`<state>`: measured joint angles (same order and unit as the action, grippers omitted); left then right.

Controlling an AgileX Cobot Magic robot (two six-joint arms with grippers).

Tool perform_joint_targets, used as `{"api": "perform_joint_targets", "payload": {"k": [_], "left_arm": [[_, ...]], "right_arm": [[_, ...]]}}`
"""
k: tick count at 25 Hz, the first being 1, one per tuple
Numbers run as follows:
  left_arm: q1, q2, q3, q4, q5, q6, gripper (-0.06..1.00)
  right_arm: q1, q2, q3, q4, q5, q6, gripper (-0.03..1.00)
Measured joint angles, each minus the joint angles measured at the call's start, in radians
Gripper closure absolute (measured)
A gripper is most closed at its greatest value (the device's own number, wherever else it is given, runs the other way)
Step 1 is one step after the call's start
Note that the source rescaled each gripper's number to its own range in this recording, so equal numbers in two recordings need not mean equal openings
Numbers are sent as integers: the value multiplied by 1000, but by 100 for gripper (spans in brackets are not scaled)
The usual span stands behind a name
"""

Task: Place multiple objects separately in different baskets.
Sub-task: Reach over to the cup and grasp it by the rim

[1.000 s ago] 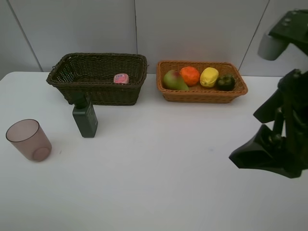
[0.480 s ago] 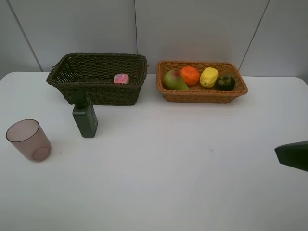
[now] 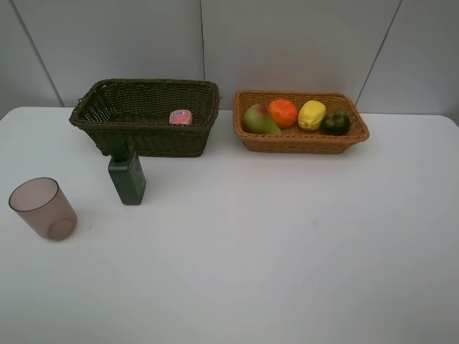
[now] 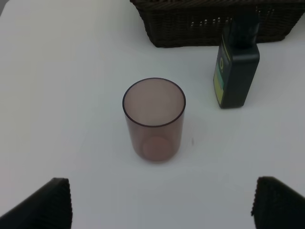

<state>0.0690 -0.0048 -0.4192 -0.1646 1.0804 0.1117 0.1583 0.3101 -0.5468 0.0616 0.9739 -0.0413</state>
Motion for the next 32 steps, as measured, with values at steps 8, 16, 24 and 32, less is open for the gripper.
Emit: {"api": "perform_joint_targets", "payload": {"k": [8, 16, 24, 32], "left_arm": [[0, 0, 0, 0, 0, 0, -6], [0, 0, 0, 0, 0, 0, -6], [0, 0, 0, 0, 0, 0, -6], [-6, 0, 0, 0, 0, 0, -6]], "right_arm": [[-19, -212, 23, -3, 60, -60, -2], [-19, -313, 26, 1, 63, -93, -2], [-19, -313, 26, 15, 68, -116, -2], [-19, -313, 26, 16, 68, -116, -2]]}}
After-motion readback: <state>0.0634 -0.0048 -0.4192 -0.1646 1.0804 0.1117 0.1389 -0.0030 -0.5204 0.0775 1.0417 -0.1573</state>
